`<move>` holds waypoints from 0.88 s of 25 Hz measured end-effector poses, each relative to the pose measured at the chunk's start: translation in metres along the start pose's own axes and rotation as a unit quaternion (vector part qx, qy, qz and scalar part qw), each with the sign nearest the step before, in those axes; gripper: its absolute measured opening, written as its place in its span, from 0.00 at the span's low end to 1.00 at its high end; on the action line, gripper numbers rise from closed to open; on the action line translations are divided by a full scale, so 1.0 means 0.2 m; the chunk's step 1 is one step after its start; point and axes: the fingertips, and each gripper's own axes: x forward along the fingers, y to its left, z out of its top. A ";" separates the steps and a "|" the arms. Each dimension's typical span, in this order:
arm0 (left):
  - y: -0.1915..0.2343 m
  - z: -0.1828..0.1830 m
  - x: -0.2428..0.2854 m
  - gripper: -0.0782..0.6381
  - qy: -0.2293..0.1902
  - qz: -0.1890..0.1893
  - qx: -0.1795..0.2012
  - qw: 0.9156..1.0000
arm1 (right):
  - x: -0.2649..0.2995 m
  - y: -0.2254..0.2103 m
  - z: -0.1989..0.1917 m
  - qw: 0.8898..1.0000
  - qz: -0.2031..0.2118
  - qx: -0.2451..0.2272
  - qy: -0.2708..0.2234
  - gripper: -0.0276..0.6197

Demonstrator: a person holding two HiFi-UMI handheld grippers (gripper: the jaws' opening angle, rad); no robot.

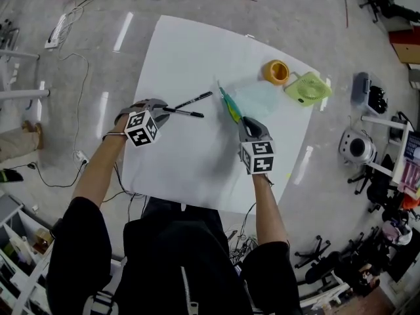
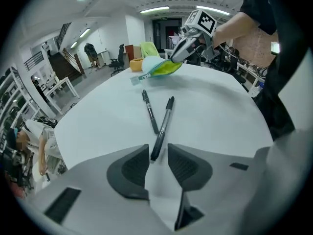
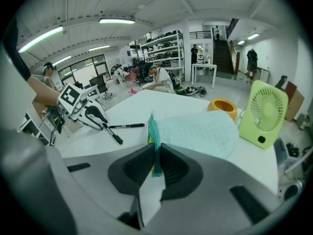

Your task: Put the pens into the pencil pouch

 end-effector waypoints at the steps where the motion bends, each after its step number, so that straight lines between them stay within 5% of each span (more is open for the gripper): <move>1: 0.00 0.00 0.00 0.30 0.000 -0.001 0.001 1.000 | 0.00 0.00 -0.01 1.000 0.001 0.001 -0.001 0.12; 7: -0.04 0.00 0.00 0.19 -0.006 -0.012 -0.008 1.000 | 0.00 0.00 -0.01 1.000 0.004 0.005 -0.005 0.12; 22: -0.02 0.12 -0.08 0.19 -0.060 0.027 -0.043 0.997 | 0.00 -0.02 -0.01 1.000 0.003 0.014 -0.010 0.12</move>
